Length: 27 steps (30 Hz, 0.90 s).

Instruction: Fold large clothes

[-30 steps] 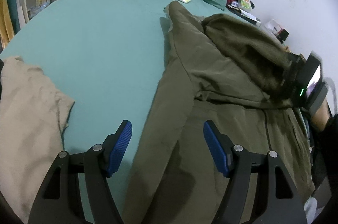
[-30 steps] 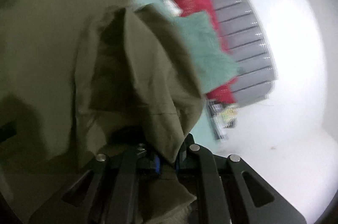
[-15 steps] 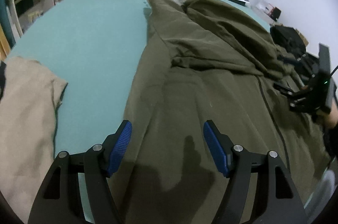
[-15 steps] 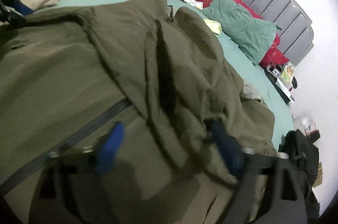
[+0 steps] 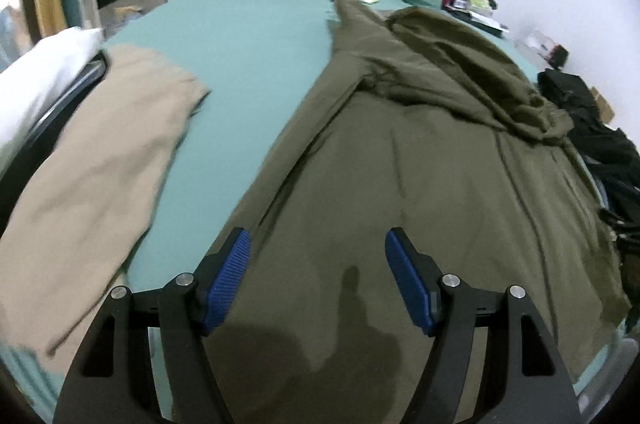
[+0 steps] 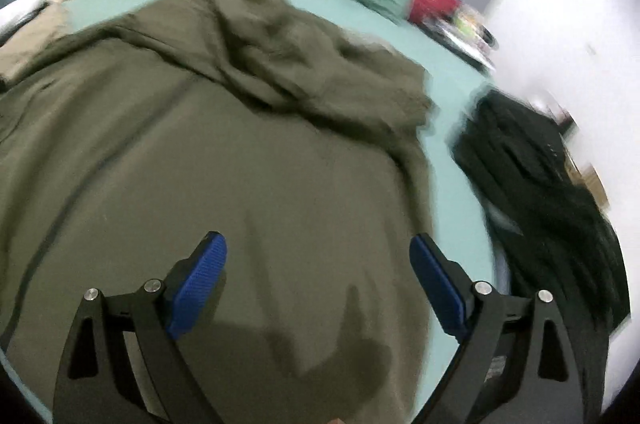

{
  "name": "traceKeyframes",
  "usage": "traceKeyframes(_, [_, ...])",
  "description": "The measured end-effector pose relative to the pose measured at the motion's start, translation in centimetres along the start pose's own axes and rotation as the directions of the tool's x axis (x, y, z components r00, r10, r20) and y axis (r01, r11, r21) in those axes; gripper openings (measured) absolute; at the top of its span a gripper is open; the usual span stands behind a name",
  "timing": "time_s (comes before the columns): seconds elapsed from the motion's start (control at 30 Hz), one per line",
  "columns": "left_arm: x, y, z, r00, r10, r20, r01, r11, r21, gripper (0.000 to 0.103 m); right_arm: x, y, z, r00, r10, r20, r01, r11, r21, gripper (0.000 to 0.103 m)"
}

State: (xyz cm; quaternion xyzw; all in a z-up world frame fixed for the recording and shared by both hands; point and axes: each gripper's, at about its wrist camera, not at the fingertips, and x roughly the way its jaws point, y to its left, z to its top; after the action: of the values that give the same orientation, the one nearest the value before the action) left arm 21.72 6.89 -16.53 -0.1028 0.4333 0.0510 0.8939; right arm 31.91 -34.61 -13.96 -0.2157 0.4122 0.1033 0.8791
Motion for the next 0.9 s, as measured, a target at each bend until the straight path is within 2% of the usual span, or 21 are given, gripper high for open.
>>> traceKeyframes(0.2, [-0.9,0.2,-2.8,0.998,0.059,-0.029,-0.058,0.998,0.004,0.074,-3.5,-3.5,-4.6,0.998,0.035,-0.054,-0.023,0.979,0.201,0.092])
traceKeyframes(0.43, [-2.9,0.0,-4.3,0.996,0.084,-0.002,-0.084,0.996,0.012,0.074,-5.4,-6.2,-9.0,0.996,0.056,-0.069,-0.031,0.948,0.315,0.092])
traceKeyframes(0.5, [-3.6,0.0,-4.2,0.994,0.112,0.012,-0.113,0.993,0.038,0.074,-5.4,-7.1,-10.1,0.996,0.049,-0.076,-0.019,0.936,0.352,0.092])
traceKeyframes(0.63, [-4.6,1.1,-4.0,0.983,0.178,0.049,-0.181,0.982,0.061,0.074,-5.5,-8.1,-11.6,0.995,0.01,-0.102,0.028,0.93,0.367,0.092])
traceKeyframes(0.73, [-4.5,2.5,-3.8,0.98,0.191,0.051,-0.193,0.981,0.036,0.074,-5.3,-8.6,-12.4,0.994,0.02,-0.106,0.022,0.925,0.38,0.092])
traceKeyframes(0.9, [-2.7,3.9,-4.2,0.981,0.195,-0.015,-0.195,0.981,-0.006,0.074,-5.0,-9.1,-13.2,0.993,0.036,-0.108,0.011,0.914,0.405,0.092])
